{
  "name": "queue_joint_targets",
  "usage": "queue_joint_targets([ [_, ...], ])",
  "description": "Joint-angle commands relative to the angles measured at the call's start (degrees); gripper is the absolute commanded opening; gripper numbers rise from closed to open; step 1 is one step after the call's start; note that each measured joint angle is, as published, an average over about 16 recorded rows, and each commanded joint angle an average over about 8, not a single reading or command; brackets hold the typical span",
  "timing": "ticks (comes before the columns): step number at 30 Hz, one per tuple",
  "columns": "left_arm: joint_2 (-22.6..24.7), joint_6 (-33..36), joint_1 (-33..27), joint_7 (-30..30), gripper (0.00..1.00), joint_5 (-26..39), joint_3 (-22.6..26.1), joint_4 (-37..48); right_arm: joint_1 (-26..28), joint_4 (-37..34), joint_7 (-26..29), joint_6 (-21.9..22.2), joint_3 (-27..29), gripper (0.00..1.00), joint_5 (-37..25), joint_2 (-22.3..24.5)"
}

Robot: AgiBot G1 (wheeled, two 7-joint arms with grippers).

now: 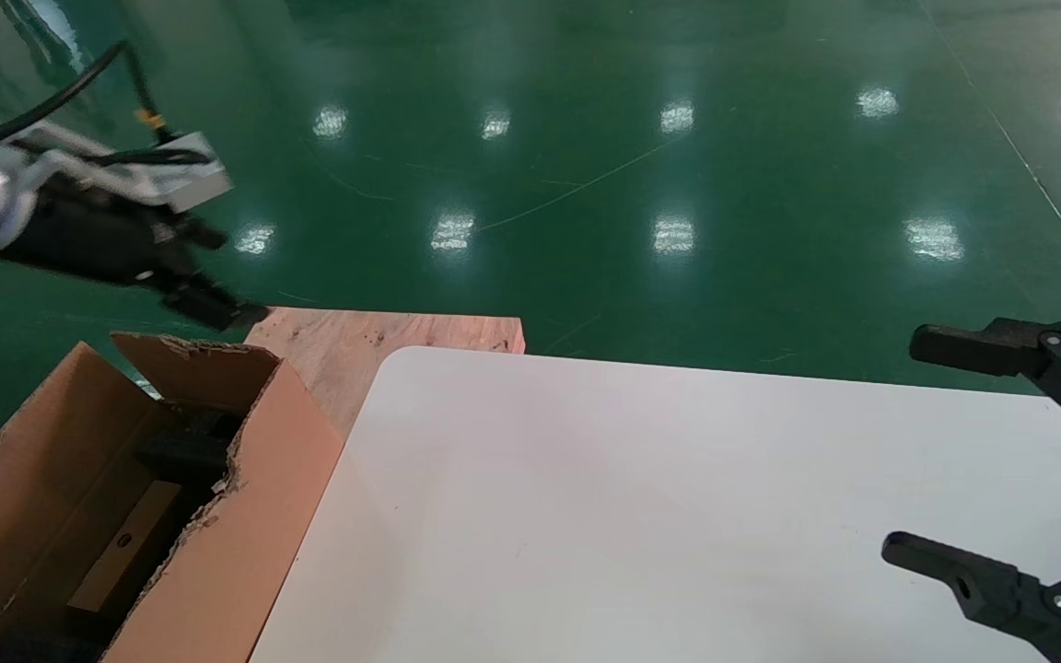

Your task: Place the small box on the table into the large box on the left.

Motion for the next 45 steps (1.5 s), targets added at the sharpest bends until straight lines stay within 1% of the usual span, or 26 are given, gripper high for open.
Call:
queue_joint_targets([
  [1,2.98,-0.96,2.23,3.54,1.0,-3.34,-1.1,3.1,0.0,0.0,0.0,0.0,0.0,1.0,0.0,0.0],
  [5,7.39,-1.76,4.96,7.16,1.0,-8.22,-3.2,7.51,0.0,-0.01,0.0,0.01,0.0,1.0,0.01,0.0],
  [9,8.8,-1.99,6.1,8.08,1.0,-9.96,-4.23,8.89,-0.01,-0.01,0.0,0.02,0.0,1.0,0.01,0.01],
  [11,8.6,-1.77,6.57,8.01,1.0,-10.03,-4.91,8.74,-0.01,-0.01,0.0,0.02,0.0,1.0,0.01,0.01],
  [13,8.3,-1.34,7.53,8.14,1.0,-10.06,-6.24,8.1,-0.01,-0.01,0.0,0.02,0.0,1.0,0.01,0.01],
  [15,8.55,-0.82,9.37,8.63,1.0,-10.81,-8.56,7.59,-0.01,-0.02,-0.01,0.02,-0.01,1.0,0.02,0.01],
  [45,7.01,11.91,44.03,16.62,1.0,-20.03,-54.9,-8.58,0.0,-0.02,-0.01,0.02,-0.02,1.0,0.02,0.01],
])
